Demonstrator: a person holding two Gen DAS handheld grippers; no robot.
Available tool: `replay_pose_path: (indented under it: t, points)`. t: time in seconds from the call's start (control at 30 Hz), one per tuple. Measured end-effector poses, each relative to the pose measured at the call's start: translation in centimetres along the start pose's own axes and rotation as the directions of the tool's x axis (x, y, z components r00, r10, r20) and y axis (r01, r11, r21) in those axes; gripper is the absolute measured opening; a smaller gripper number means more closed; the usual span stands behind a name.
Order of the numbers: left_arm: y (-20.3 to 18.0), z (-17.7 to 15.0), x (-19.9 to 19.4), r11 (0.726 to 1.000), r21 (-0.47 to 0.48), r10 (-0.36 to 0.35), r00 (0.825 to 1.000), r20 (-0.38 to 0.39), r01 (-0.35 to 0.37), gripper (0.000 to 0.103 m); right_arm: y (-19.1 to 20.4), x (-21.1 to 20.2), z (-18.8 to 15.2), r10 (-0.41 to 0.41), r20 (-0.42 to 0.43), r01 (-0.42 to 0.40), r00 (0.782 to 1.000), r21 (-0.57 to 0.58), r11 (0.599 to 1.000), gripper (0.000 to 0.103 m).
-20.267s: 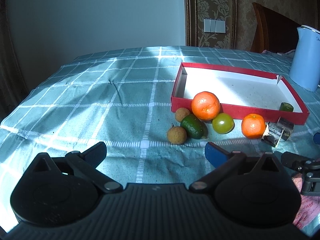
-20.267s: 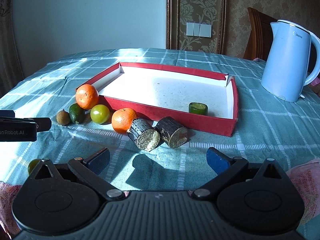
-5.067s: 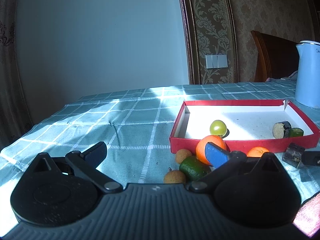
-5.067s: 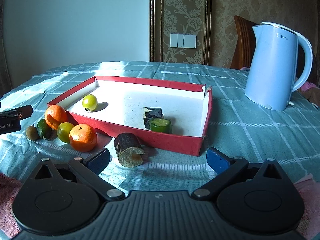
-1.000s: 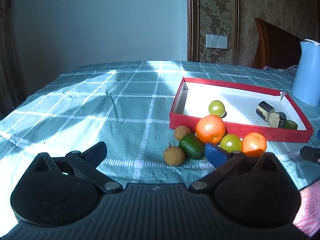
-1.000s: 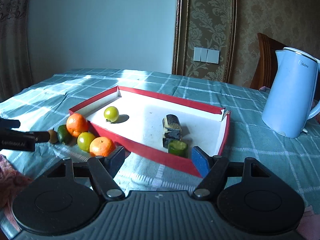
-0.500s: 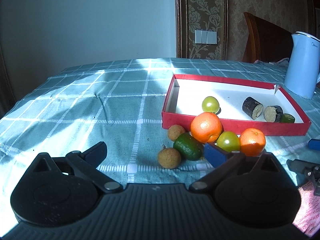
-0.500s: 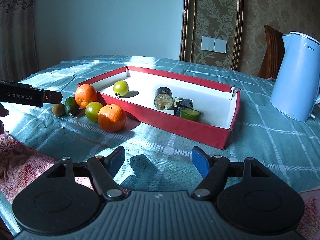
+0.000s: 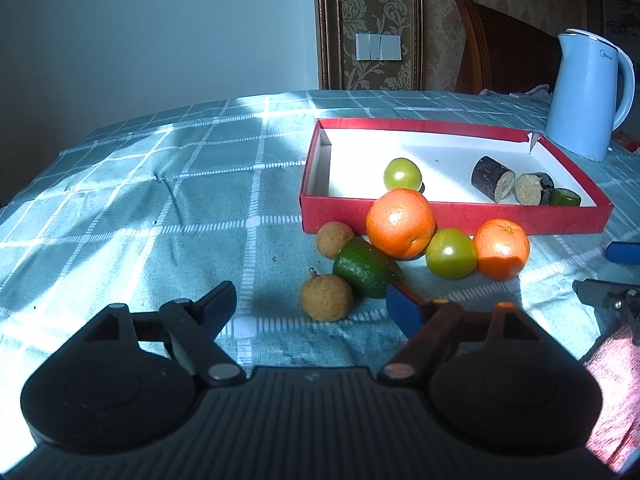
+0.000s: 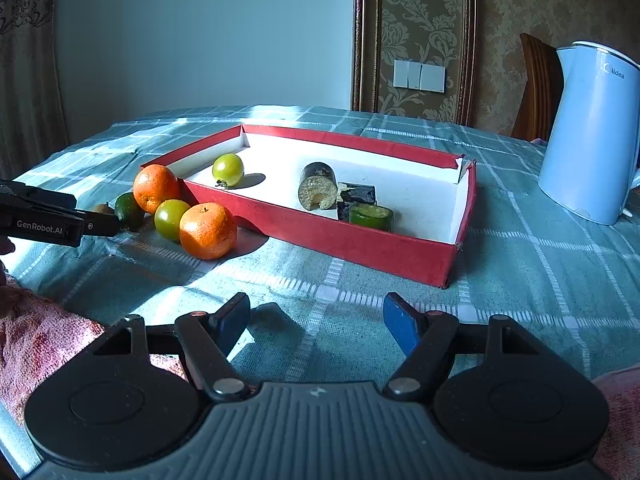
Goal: Organize fruits
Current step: 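Move the left tool to the brown longan and close on it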
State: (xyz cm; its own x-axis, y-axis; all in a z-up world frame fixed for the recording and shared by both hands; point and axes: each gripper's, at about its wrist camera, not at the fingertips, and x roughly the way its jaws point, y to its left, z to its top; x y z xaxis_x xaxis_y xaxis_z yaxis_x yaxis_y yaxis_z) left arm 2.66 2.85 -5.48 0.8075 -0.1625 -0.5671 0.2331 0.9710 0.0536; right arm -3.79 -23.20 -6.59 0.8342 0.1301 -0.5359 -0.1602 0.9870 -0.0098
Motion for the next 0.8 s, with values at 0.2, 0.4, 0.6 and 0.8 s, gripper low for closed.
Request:
replay_pose_path:
  t: [0.2, 0.4, 0.6, 0.8]
  points:
    - [-0.4, 0.4, 0.0, 0.997, 0.02, -0.071, 0.997, -0.009, 0.072, 0.053, 0.0, 0.3, 0.0, -0.008, -0.016, 0.008, 1.0, 0.004, 1.0, 0.075]
    - [-0.1, 0.2, -0.3, 0.994, 0.027, -0.103, 0.995, 0.0, 0.103, 0.044, -0.6, 0.3, 0.0, -0.01, -0.022, 0.011, 1.0, 0.04, 0.999, 0.077]
    - [0.3, -0.1, -0.1, 0.991, 0.028, -0.128, 0.992, 0.001, 0.128, 0.046, -0.7, 0.4, 0.0, -0.014, -0.023, 0.015, 1.0, 0.049, 0.999, 0.077]
    - [0.6, -0.1, 0.2, 0.991, 0.017, -0.132, 0.991, -0.009, 0.132, 0.046, -0.6, 0.4, 0.0, -0.021, -0.026, 0.022, 0.999, 0.047, 0.999, 0.077]
